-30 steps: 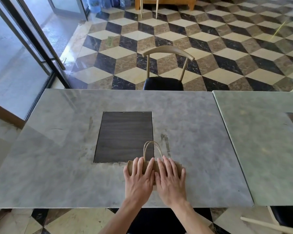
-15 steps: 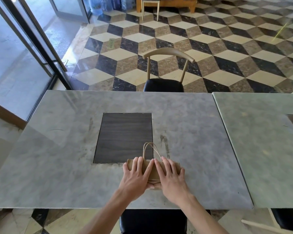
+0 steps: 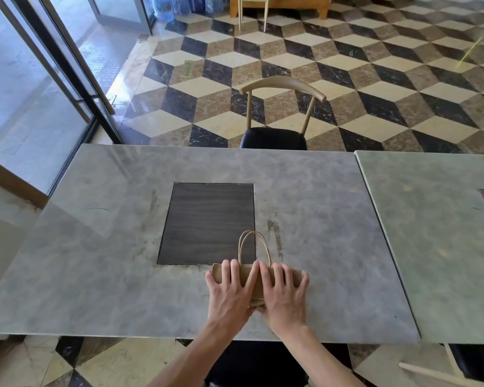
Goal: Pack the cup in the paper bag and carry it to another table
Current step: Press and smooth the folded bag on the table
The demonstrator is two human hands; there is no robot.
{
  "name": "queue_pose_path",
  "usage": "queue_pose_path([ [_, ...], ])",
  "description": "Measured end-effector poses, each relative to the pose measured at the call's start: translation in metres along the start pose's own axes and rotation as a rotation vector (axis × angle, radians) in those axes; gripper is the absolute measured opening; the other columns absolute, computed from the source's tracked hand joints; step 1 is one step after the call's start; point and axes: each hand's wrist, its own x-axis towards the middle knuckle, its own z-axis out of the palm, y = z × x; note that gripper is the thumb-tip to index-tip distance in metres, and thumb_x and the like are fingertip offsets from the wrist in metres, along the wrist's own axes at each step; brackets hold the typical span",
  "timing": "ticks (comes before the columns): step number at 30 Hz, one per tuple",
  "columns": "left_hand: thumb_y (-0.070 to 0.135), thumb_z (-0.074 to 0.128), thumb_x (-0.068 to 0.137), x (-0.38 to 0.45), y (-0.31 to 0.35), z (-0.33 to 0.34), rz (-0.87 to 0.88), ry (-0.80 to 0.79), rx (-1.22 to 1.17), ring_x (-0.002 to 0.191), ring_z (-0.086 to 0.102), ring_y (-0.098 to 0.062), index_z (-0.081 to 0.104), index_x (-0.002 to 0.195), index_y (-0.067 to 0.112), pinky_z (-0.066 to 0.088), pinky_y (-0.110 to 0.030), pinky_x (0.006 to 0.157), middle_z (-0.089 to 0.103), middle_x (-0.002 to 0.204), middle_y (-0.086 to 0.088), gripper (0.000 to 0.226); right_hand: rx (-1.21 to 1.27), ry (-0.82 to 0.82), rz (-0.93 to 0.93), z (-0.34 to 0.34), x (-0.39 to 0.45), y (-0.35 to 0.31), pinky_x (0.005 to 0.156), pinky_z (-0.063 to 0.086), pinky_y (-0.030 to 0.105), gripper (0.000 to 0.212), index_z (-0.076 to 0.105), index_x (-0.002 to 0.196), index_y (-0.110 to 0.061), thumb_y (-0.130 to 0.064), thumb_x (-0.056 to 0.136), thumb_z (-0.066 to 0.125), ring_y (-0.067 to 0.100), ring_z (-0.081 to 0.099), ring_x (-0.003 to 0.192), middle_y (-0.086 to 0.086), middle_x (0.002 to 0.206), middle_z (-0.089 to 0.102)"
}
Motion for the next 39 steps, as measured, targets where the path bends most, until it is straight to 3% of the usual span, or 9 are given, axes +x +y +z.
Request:
queue_pose_path([
  [4,0.05,0.079,0.064,-0.002,0.003,0.004,-0.021,0.028,0.013,0.121,0.046,-0.042,0.03,0.147,0.029,0.033,-0.064,0.088,0.05,0.131,-0.024,0.099,-0.034,0.055,0.014,0.004,0.0,-0.004,0.099,0.031,0.07,0.096,0.047,0.142,-0.016,-0.023,0.055,0.088,0.034,0.055,0.115,0.013,0.124,0.057],
  [10,0.054,0.076,0.059,0.004,-0.007,0.002,-0.01,0.031,0.004,0.121,0.044,-0.04,0.027,0.149,0.03,0.033,-0.062,0.088,0.048,0.131,-0.023,0.105,-0.071,0.091,-0.032,0.001,0.011,0.0,0.103,0.029,0.072,0.099,0.044,0.146,-0.015,-0.018,0.058,0.087,0.032,0.055,0.116,0.012,0.126,0.057],
  [18,0.041,0.085,0.058,0.006,-0.007,0.008,0.028,0.114,0.048,0.112,0.051,-0.04,0.031,0.147,0.027,0.035,-0.062,0.089,0.052,0.126,-0.022,0.105,-0.1,0.153,-0.105,0.001,0.012,0.014,0.106,0.026,0.074,0.096,0.045,0.147,-0.018,-0.004,0.06,0.084,0.029,0.056,0.113,0.008,0.123,0.057],
  [21,0.039,0.083,0.061,0.005,-0.008,0.011,0.034,0.137,0.056,0.11,0.051,-0.042,0.029,0.148,0.026,0.034,-0.064,0.089,0.052,0.125,-0.024,0.103,-0.083,0.171,-0.118,0.001,0.012,0.014,0.107,0.024,0.076,0.094,0.045,0.147,-0.019,-0.009,0.061,0.083,0.029,0.056,0.115,0.007,0.125,0.058],
  [24,0.047,0.081,0.062,0.006,-0.01,0.01,0.047,0.146,0.038,0.112,0.049,-0.041,0.028,0.149,0.027,0.033,-0.065,0.09,0.052,0.125,-0.024,0.105,-0.054,0.137,-0.111,-0.001,0.011,0.012,0.108,0.021,0.078,0.099,0.043,0.148,-0.018,-0.032,0.06,0.086,0.029,0.055,0.119,0.008,0.127,0.057],
  [28,0.023,0.084,0.058,0.01,-0.016,0.01,0.079,0.155,0.056,0.118,0.046,-0.041,0.023,0.152,0.017,0.033,-0.066,0.092,0.049,0.128,-0.027,0.112,-0.065,0.106,-0.084,0.001,0.01,0.013,0.108,0.021,0.077,0.107,0.033,0.155,-0.015,-0.007,0.061,0.084,0.032,0.052,0.13,0.014,0.137,0.055],
  [31,0.014,0.081,0.061,0.007,-0.022,0.012,0.101,0.146,0.09,0.13,0.04,-0.045,0.02,0.152,0.008,0.029,-0.069,0.097,0.041,0.141,-0.033,0.11,-0.094,0.069,-0.117,0.002,0.009,0.018,0.11,0.016,0.077,0.109,0.019,0.159,-0.016,-0.008,0.07,0.08,0.035,0.032,0.148,0.021,0.158,0.037],
  [35,0.009,0.071,0.074,0.001,-0.026,0.015,0.13,0.178,0.106,0.144,0.022,-0.047,0.017,0.153,0.005,0.019,-0.072,0.105,0.022,0.155,-0.032,0.095,-0.085,0.045,-0.145,0.003,0.003,0.024,0.113,0.015,0.074,0.102,0.013,0.16,-0.013,-0.016,0.079,0.075,0.035,0.007,0.155,0.019,0.167,0.012],
  [39,0.005,0.063,0.079,-0.007,-0.033,0.017,0.171,0.246,0.087,0.148,0.007,-0.041,0.016,0.154,0.006,0.015,-0.067,0.113,0.011,0.161,-0.024,0.089,-0.058,0.036,-0.17,0.001,-0.004,0.029,0.114,0.011,0.066,0.092,0.019,0.159,-0.012,-0.036,0.086,0.069,0.033,0.008,0.155,0.016,0.168,0.01],
])
